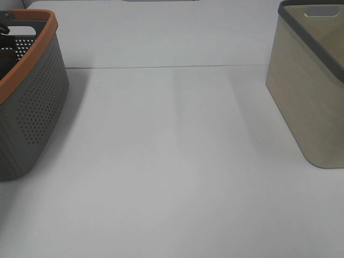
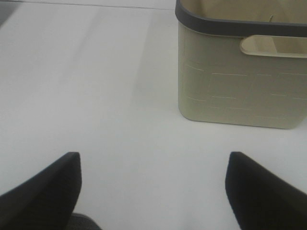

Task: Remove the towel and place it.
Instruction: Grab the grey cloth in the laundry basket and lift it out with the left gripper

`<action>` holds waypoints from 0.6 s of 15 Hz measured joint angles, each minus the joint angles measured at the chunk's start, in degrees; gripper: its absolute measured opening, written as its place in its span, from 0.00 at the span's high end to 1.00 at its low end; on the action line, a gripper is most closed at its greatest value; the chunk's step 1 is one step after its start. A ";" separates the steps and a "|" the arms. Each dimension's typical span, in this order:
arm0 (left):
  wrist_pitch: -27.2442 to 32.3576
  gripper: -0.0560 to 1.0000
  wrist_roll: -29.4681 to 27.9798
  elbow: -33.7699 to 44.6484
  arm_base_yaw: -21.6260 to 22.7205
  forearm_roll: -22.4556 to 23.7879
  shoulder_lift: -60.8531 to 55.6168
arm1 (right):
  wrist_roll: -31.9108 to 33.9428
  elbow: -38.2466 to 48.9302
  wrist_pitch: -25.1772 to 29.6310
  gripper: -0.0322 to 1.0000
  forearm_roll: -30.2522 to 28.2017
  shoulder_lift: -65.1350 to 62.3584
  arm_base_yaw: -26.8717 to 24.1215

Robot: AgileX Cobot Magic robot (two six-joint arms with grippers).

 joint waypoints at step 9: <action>7.62 0.94 6.13 -7.05 0.00 0.57 0.11 | 0.00 0.00 0.00 0.22 0.00 0.00 0.00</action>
